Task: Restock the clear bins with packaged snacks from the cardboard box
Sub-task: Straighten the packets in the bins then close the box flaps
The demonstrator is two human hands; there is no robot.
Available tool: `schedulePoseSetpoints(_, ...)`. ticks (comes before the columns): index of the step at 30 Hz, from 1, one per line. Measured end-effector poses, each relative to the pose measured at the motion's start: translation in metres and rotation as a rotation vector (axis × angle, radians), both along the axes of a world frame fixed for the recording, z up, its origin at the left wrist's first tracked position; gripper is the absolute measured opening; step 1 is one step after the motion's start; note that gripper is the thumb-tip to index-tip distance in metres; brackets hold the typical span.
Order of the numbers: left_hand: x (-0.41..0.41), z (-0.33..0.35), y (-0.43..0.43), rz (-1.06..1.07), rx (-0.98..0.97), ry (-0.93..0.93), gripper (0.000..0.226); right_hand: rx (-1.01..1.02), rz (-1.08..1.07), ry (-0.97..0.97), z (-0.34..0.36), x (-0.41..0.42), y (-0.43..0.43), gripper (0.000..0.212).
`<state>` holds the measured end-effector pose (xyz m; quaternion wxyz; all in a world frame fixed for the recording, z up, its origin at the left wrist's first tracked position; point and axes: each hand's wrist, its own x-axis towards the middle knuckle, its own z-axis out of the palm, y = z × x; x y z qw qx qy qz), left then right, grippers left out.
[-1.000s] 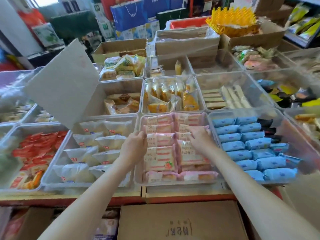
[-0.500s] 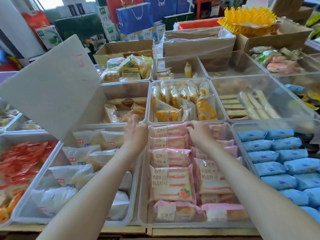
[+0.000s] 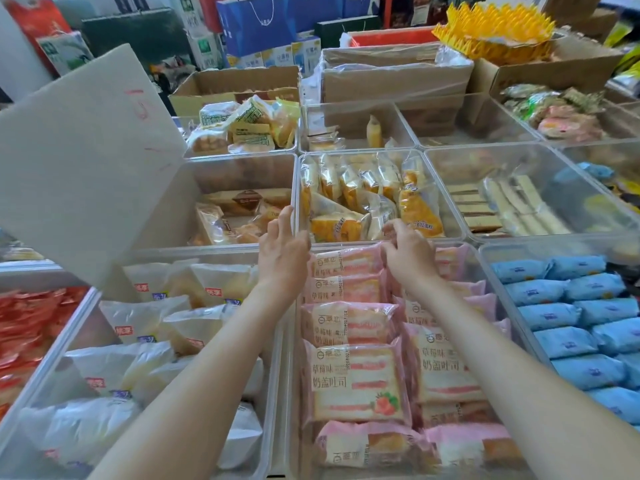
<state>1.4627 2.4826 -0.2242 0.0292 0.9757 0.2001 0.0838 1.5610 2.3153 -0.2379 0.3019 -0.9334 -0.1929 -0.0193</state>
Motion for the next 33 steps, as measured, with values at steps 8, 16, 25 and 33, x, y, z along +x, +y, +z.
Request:
schedulePoseSetpoints(8, 0.005, 0.005, 0.004, -0.056, 0.065, -0.071, 0.022, -0.054, 0.082, -0.146, 0.000, 0.002, -0.004, 0.013)
schedulePoseSetpoints(16, -0.010, 0.002, 0.006, -0.072, 0.011, -0.080, 0.029, -0.024, 0.089, -0.100, 0.000, -0.009, -0.016, 0.017)
schedulePoseSetpoints(25, -0.025, 0.007, 0.002, -0.092, 0.014, 0.233, 0.025, -0.207, 0.176, 0.110, -0.005, -0.017, -0.035, 0.017)
schedulePoseSetpoints(33, -0.023, 0.002, -0.003, -0.010, 0.019, 0.011, 0.025, -0.037, 0.054, -0.078, -0.009, -0.018, -0.033, 0.013)
